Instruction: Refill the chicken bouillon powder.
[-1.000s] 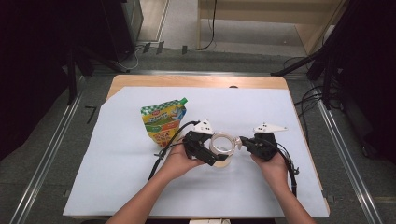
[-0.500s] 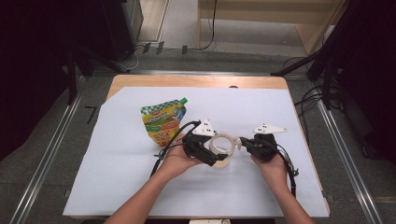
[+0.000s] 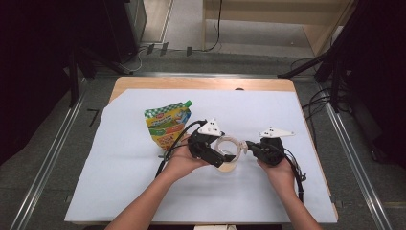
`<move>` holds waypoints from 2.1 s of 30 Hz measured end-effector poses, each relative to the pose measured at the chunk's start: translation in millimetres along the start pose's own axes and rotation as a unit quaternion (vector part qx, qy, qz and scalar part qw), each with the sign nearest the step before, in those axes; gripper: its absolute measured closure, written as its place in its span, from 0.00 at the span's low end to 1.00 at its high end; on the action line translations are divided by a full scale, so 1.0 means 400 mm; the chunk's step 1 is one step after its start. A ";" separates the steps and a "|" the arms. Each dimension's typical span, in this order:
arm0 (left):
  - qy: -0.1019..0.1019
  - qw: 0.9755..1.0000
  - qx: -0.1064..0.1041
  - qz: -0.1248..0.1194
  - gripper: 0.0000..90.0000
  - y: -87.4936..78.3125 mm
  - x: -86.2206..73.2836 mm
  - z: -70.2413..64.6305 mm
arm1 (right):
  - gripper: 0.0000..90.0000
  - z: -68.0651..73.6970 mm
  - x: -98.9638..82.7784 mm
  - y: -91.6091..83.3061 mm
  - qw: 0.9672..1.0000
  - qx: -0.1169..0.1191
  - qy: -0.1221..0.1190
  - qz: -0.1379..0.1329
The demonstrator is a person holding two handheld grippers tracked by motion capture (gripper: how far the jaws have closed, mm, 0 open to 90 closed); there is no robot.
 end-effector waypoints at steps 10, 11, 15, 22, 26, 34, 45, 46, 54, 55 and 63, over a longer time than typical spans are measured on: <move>-0.003 1.000 0.005 0.012 0.15 0.004 0.003 -0.006 | 1.00 0.001 -0.001 0.001 1.000 -0.002 0.000 -0.001; -0.003 1.000 0.006 0.013 0.15 0.003 0.005 -0.006 | 1.00 0.000 -0.001 0.001 1.000 -0.002 0.000 -0.001; -0.014 1.000 0.002 0.004 0.15 -0.006 0.015 -0.004 | 1.00 0.001 -0.001 0.001 1.000 -0.001 0.001 -0.002; -0.009 1.000 0.004 0.006 0.15 -0.012 0.042 -0.008 | 1.00 0.002 -0.002 0.001 1.000 -0.002 0.000 -0.001; -0.007 1.000 0.004 -0.001 0.15 -0.010 0.063 -0.012 | 1.00 0.002 -0.002 0.001 1.000 -0.001 0.000 -0.002; -0.013 1.000 0.002 -0.011 0.14 0.007 0.103 -0.020 | 1.00 0.003 -0.002 0.000 1.000 -0.001 0.002 -0.002; -0.016 1.000 0.004 -0.009 0.14 0.030 0.133 -0.025 | 1.00 -0.001 -0.002 -0.005 1.000 0.010 0.009 -0.006; -0.020 1.000 0.003 -0.013 0.14 0.034 0.134 -0.025 | 1.00 -0.001 -0.002 -0.005 1.000 0.010 0.009 -0.006; -0.026 0.999 -0.006 -0.018 0.14 0.046 0.141 -0.019 | 1.00 -0.007 -0.010 -0.009 1.000 0.019 0.021 -0.010; -0.027 0.999 -0.006 -0.017 0.14 0.047 0.142 -0.019 | 1.00 -0.007 -0.011 -0.009 1.000 0.018 0.020 -0.010; -0.043 0.999 -0.026 -0.017 0.10 0.060 0.150 -0.013 | 1.00 -0.008 -0.016 -0.021 0.999 0.014 0.023 -0.017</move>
Point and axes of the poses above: each handheld gripper's, and its own axes: y roughly forward along the jaws, x roughly out of its top, z roughly to its left, the point moved 2 cm from there along y, roughly forward along the jaws, and after that the axes turned 2 degrees about -y, right-handed, at the moved point
